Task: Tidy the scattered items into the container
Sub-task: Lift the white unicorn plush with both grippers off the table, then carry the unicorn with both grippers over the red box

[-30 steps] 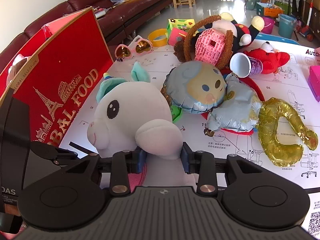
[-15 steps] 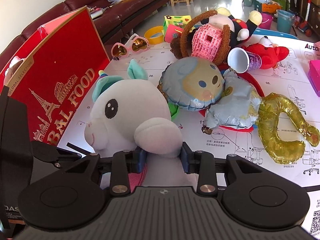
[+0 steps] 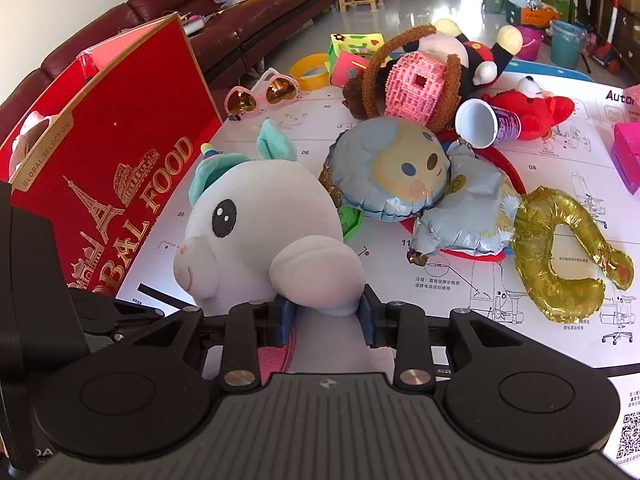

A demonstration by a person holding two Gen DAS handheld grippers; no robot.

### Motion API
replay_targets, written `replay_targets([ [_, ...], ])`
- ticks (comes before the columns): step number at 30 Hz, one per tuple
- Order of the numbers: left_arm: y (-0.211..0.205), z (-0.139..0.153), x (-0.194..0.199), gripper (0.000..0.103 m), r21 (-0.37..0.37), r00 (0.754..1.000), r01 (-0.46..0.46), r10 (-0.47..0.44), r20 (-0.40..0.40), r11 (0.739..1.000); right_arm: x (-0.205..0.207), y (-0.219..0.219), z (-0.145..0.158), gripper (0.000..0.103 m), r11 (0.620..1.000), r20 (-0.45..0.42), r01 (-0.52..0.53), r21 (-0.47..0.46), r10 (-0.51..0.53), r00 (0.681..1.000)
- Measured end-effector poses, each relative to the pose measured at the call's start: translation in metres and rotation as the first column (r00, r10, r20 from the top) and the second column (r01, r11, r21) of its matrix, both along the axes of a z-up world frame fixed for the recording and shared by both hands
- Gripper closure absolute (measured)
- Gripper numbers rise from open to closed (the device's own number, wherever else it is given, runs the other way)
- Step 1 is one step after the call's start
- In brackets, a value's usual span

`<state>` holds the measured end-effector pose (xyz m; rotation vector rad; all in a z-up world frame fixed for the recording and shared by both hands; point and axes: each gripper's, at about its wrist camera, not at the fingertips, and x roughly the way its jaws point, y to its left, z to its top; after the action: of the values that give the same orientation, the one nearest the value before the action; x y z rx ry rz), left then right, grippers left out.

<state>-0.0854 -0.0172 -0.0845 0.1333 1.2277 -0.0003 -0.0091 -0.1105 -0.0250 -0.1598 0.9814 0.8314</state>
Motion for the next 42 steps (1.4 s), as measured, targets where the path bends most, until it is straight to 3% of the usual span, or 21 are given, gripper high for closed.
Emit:
replay_targets([
  [5, 0.005, 0.013, -0.002, 0.080, -0.012, 1.000, -0.020, 0.020, 0.019, 1.000, -0.005, -0.004, 0.013, 0.069, 1.000, 0.013, -0.010, 0.019, 0.010, 1.000],
  [14, 0.003, 0.073, -0.013, 0.082, 0.014, 0.986, -0.014, 0.011, 0.167, 1.000, -0.007, -0.021, 0.060, 0.069, 0.991, 0.068, 0.013, 0.131, -0.022, 0.997],
  [20, 0.018, 0.135, -0.028, 0.082, 0.040, 0.957, -0.061, 0.047, 0.286, 0.997, -0.012, -0.013, 0.110, 0.069, 0.972, 0.146, -0.041, 0.232, 0.007, 0.989],
  [24, 0.042, 0.176, -0.047, 0.082, 0.074, 0.926, -0.146, 0.110, 0.361, 0.987, -0.022, 0.012, 0.148, 0.069, 0.942, 0.207, -0.130, 0.308, 0.066, 0.976],
  [29, 0.085, 0.216, -0.092, 0.081, 0.155, 0.883, -0.302, 0.214, 0.417, 0.941, -0.047, 0.067, 0.178, 0.069, 0.883, 0.230, -0.282, 0.374, 0.207, 0.951],
  [36, 0.147, 0.237, -0.166, 0.081, 0.265, 0.840, -0.494, 0.376, 0.391, 0.828, -0.105, 0.162, 0.191, 0.069, 0.773, 0.224, -0.497, 0.394, 0.443, 0.868],
  [42, 0.189, 0.233, -0.209, 0.081, 0.245, 0.796, -0.590, 0.504, 0.335, 0.769, -0.146, 0.218, 0.188, 0.069, 0.705, 0.192, -0.603, 0.373, 0.577, 0.794],
])
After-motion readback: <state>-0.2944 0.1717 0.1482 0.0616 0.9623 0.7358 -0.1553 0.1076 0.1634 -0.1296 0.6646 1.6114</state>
